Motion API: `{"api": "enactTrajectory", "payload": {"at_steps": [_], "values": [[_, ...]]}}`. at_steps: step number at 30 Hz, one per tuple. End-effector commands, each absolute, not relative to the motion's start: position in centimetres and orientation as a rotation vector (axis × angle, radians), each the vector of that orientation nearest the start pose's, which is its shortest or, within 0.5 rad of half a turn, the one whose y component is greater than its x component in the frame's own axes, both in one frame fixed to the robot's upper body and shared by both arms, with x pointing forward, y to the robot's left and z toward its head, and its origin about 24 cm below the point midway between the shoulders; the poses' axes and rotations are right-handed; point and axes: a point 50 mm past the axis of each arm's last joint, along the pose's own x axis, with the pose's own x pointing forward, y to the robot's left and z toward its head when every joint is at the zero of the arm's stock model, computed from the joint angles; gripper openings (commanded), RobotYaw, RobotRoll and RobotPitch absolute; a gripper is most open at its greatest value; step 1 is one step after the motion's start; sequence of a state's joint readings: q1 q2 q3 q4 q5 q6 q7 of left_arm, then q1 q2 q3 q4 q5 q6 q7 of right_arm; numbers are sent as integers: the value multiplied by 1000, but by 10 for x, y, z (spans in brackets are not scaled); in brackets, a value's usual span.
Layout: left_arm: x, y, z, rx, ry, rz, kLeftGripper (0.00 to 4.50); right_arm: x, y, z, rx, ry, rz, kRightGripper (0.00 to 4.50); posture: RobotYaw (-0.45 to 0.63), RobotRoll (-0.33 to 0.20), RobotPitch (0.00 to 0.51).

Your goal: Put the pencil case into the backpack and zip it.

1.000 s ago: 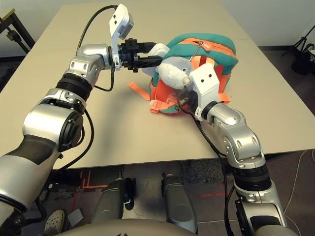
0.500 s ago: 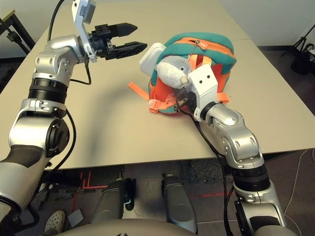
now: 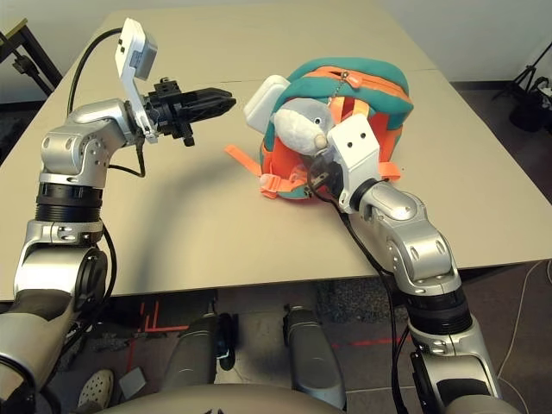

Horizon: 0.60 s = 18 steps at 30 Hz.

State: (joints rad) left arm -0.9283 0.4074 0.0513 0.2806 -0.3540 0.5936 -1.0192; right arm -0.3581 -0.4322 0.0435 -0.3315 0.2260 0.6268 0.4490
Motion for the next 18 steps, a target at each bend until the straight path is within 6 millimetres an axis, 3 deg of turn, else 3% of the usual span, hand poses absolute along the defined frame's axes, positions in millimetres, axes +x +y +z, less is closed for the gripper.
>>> {"api": "enactTrajectory", "payload": {"at_steps": [1,5,12,15,18], "values": [[358,132,229,63,-15,-1122,0,287,-148,143,-258,97,624,193,-175,0,125],[372,109,220,64,12,-1169,0,290,-151,144,-263,92,616,193,-178,0,121],[386,52,204,41,40,-1254,0,293,-150,146,-266,85,614,193,-184,0,114],[384,41,201,38,39,-1285,0,294,-150,147,-268,79,609,193,-193,0,115],[382,48,203,36,24,-1298,0,294,-151,148,-269,74,603,193,-198,0,116]]}}
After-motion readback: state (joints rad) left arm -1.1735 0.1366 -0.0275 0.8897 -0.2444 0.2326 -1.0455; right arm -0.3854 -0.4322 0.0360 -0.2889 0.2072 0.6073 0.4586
